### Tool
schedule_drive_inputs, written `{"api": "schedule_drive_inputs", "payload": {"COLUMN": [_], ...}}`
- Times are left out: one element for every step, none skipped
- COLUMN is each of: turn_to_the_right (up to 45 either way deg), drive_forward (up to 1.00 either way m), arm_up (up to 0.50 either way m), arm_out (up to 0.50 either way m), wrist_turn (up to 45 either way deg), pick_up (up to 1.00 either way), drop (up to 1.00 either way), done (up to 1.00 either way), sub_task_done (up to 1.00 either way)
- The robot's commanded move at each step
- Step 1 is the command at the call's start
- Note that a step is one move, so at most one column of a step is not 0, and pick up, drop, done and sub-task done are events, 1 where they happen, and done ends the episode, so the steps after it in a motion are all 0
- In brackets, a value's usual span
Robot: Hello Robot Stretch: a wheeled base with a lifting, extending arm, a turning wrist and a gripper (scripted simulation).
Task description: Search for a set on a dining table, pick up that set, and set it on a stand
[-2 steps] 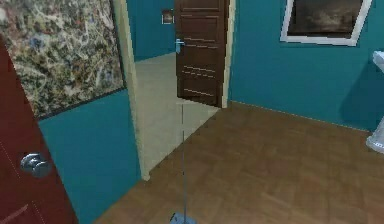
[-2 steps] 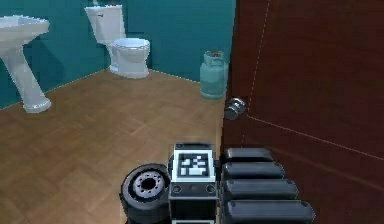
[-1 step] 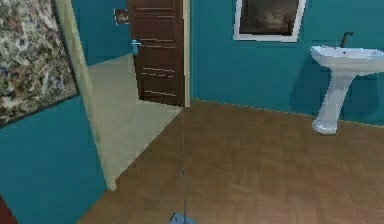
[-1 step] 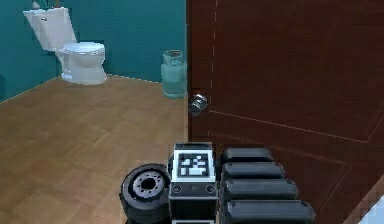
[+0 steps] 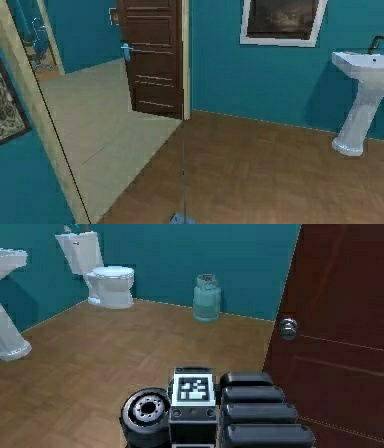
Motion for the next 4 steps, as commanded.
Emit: {"api": "schedule_drive_inputs", "payload": {"turn_to_the_right": [-9.0, 0.0, -33.0, 0.0], "drive_forward": [0.00, 1.00, 0.00, 1.00], "arm_up": [0.00, 0.00, 0.00, 0.00], "arm_out": [0.00, 0.00, 0.00, 0.00], "wrist_turn": [0.0, 0.0, 0.0, 0.0], "pick_up": [0.00, 0.00, 0.00, 0.00], "drop": [0.00, 0.00, 0.00, 0.00], "done": [0.00, 0.00, 0.00, 0.00], "sub_task_done": [0.00, 0.00, 0.00, 0.00]}}
